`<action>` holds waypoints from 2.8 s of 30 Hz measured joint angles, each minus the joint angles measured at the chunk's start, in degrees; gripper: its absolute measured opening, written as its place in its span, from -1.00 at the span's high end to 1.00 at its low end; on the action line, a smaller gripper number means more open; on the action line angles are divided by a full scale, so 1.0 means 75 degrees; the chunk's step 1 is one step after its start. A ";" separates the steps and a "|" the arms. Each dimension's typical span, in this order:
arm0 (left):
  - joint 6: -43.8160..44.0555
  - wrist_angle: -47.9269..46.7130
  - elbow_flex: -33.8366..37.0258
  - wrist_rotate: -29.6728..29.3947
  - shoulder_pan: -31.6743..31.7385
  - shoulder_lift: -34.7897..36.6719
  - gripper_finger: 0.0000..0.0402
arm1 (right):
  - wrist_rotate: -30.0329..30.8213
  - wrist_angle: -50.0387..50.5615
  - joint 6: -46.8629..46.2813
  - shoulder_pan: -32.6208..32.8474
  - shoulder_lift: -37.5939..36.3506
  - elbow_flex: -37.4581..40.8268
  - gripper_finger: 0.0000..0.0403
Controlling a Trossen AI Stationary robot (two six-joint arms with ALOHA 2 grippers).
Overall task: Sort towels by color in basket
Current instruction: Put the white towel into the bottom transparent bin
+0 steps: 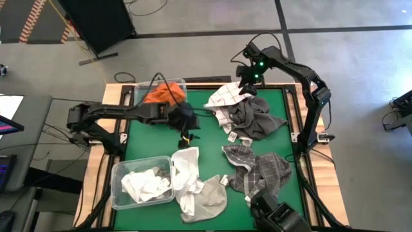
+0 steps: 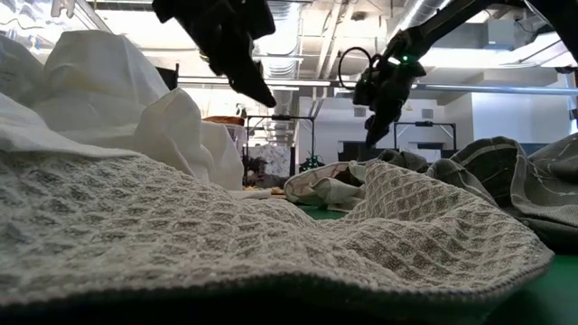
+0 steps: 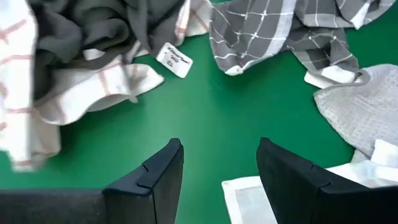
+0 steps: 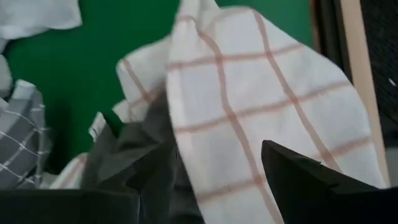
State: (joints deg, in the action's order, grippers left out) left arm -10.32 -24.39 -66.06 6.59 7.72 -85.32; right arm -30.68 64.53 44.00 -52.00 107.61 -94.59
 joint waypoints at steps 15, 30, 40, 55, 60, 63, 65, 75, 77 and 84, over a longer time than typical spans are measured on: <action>0.0279 0.2941 0.1340 0.0003 -0.1040 -0.0003 0.03 | -0.0168 -0.0021 -0.0121 0.1353 0.0000 0.0000 -0.29; 0.0294 0.3773 0.1993 -0.0058 -0.2148 -0.0003 0.03 | -0.0168 0.0479 -0.0895 0.2838 0.0000 0.0335 -0.29; 0.0274 0.3808 0.1993 -0.0067 -0.2538 -0.0003 0.03 | -0.0520 0.0421 -0.1743 0.4544 0.0000 0.1258 -0.29; 0.0406 0.3408 0.1992 -0.0088 -0.3370 0.0234 0.03 | -0.0525 -0.1676 -0.3894 0.7627 0.0000 0.1670 -0.29; 0.0764 0.2676 0.1990 -0.0476 -0.3730 0.0832 0.03 | -0.0521 -0.2950 -0.4571 0.8429 0.0000 0.1670 -0.29; 0.0983 0.2373 0.1990 -0.0703 -0.3942 0.1326 0.03 | -0.0337 -0.3851 -0.4827 0.8764 0.0000 0.1670 -0.29; 0.1115 0.2248 0.1990 -0.0798 -0.4079 0.1654 0.03 | 0.0037 -0.4559 -0.4869 0.8935 0.0000 0.1670 -0.29; 0.1940 0.0430 0.1984 -0.1902 -0.4683 0.3496 0.03 | 0.1931 -0.7382 -0.4868 0.9222 0.0064 0.1662 -0.29; 0.2293 0.0002 0.1984 -0.2242 -0.4811 0.3826 0.03 | 0.2277 -0.7525 -0.4874 0.9219 0.0147 0.1664 -0.29; 0.3163 -0.1115 0.1984 -0.2923 -0.5268 0.4407 0.03 | 0.3346 -0.8233 -0.4983 0.9107 0.0731 0.1671 -0.29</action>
State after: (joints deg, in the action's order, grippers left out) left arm 13.40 -32.76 -51.18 -15.33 -31.79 -52.27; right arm -5.58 2.78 6.63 16.30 113.10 -82.05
